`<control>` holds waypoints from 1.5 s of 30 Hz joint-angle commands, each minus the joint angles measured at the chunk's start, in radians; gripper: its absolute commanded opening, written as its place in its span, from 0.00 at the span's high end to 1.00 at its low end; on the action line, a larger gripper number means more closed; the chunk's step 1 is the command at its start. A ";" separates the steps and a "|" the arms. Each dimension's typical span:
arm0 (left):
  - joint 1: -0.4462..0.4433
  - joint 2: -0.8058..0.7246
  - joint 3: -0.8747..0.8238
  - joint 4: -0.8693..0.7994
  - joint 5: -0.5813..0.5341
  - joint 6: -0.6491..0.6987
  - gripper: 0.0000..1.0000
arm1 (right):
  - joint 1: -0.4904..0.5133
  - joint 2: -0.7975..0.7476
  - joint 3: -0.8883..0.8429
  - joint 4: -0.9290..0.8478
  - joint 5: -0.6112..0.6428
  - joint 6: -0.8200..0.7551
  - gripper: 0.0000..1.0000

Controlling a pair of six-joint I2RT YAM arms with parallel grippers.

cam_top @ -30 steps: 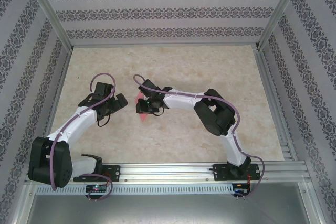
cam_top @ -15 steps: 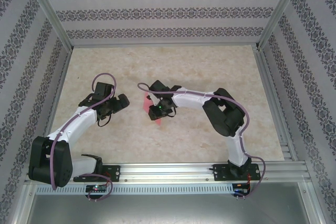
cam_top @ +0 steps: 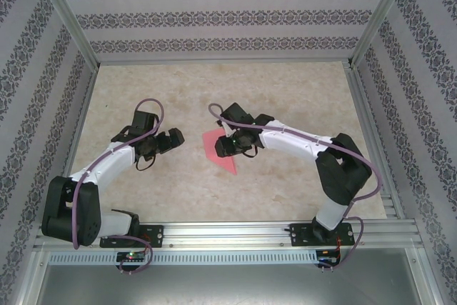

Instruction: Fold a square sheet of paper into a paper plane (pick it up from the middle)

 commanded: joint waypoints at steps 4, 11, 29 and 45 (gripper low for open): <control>-0.042 0.002 -0.011 0.094 0.051 -0.018 0.00 | 0.041 0.047 -0.058 0.198 0.084 0.379 0.65; -0.066 0.015 -0.009 0.105 0.056 -0.024 0.00 | 0.054 0.102 -0.075 0.165 0.021 0.390 0.67; -0.142 0.044 0.007 0.115 0.048 -0.028 0.00 | -0.007 0.102 -0.100 -0.016 0.075 0.091 0.70; -0.269 0.042 -0.048 0.247 0.091 -0.154 0.08 | -0.071 0.061 -0.161 0.293 -0.054 0.246 0.74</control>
